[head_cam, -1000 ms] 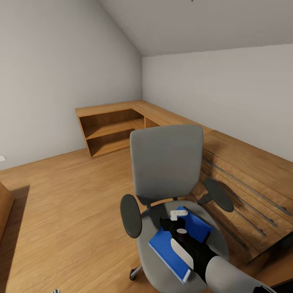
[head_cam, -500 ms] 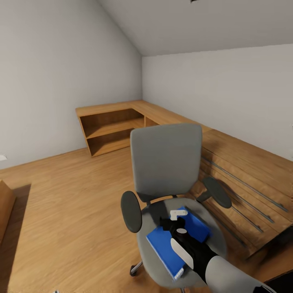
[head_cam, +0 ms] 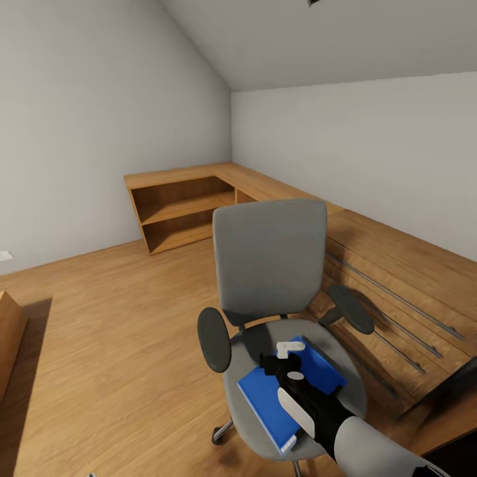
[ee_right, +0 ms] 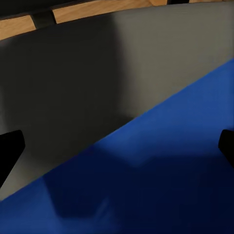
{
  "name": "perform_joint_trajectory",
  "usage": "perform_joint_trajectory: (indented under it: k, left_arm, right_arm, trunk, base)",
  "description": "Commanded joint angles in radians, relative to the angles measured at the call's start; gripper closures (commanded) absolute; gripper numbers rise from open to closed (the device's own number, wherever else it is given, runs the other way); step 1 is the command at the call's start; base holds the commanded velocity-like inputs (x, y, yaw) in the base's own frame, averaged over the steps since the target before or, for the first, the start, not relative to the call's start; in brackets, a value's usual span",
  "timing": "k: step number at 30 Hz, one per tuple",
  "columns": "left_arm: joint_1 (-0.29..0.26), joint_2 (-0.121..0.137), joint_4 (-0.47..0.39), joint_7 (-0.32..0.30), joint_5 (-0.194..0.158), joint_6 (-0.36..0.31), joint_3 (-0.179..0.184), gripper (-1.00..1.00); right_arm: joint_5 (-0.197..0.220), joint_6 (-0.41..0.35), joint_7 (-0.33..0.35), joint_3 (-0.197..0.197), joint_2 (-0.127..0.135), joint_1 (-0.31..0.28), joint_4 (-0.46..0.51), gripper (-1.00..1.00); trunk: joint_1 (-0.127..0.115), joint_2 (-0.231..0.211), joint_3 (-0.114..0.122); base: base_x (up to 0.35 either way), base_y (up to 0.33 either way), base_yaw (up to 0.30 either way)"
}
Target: In the bedroom, organize the workspace by keeping the computer under the desk, ensuring the monitor is on the desk, placing the keyboard on the desk next to the monitor, placing the mouse on the desk next to the keyboard, moving the folder from the swivel chair onto the desk next to the mouse, stacking the notebook on top of the folder with the pen on top of the notebook, and positioning the swivel chair next to the desk.
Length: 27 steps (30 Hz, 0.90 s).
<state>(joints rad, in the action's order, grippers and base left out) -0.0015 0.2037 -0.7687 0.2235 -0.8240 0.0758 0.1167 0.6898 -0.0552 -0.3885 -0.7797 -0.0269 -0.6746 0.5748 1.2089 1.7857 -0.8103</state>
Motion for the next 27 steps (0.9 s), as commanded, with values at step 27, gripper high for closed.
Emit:
perform_joint_trajectory:
  k: [27]
  left_arm:
    - [0.0, 0.001, 0.0, 0.008, -0.011, 0.007, 0.009, -1.0]
  right_arm:
    - [0.019, -0.005, -0.007, -0.006, 0.001, 0.0, -0.052, -1.0]
  trunk:
    - [0.0, 0.0, -0.001]
  base:
    - [-0.052, 0.0, 0.0]
